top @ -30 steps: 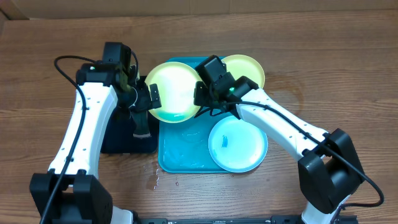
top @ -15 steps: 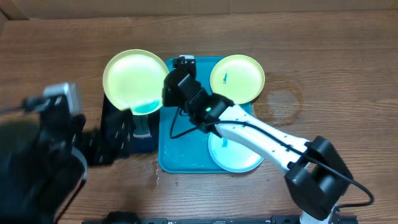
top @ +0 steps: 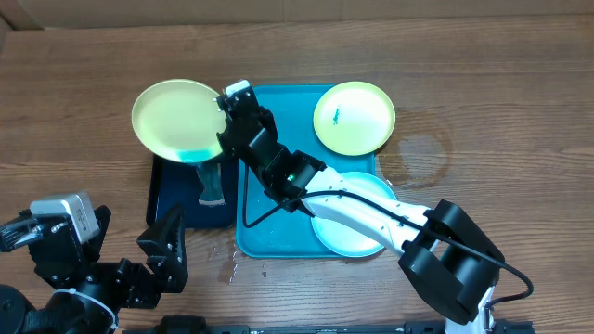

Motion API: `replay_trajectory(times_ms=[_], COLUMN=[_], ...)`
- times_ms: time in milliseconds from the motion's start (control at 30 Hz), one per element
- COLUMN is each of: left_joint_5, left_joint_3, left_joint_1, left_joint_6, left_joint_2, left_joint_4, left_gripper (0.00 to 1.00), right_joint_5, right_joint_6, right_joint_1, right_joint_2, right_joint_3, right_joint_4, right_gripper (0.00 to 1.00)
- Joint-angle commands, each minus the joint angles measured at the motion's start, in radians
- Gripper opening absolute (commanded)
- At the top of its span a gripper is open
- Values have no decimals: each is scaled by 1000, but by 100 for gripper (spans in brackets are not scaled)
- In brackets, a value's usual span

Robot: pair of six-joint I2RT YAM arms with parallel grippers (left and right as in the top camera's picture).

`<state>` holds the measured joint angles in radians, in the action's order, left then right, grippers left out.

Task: Clean dirty plates on tray and stack at the side
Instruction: 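Lift the top yellow plate by its rim with the right gripper, then swing the yellow plate right and set it on the table beside the tray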

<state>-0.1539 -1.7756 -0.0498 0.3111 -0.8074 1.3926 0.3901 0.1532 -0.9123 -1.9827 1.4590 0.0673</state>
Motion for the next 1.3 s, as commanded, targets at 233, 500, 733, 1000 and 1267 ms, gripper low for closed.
replay_trajectory(times_ms=[233,500,733,1000,1267], left_joint_5=[7,7,7,7,7], left_joint_3=[0,0,0,0,0], left_joint_1=[6,6,6,6,6], left_joint_6=[-19,-19,-19,-19,-19], left_joint_2=[-2,-2,-2,-2,-2], left_joint_4=[0,0,0,0,0], left_gripper=[100,100,100,100,100], right_joint_5=[166,302,309,346,395], right_joint_6=[-473,-767,-782,-781,-500], right_joint_1=[-51,-107,-115,-115,-115], right_joint_2=[120,120,120,120,120], right_joint_3=[23,23,23,23,23], right_joint_4=[262,466,611,658,584], right_gripper=[4,4,4,4,4])
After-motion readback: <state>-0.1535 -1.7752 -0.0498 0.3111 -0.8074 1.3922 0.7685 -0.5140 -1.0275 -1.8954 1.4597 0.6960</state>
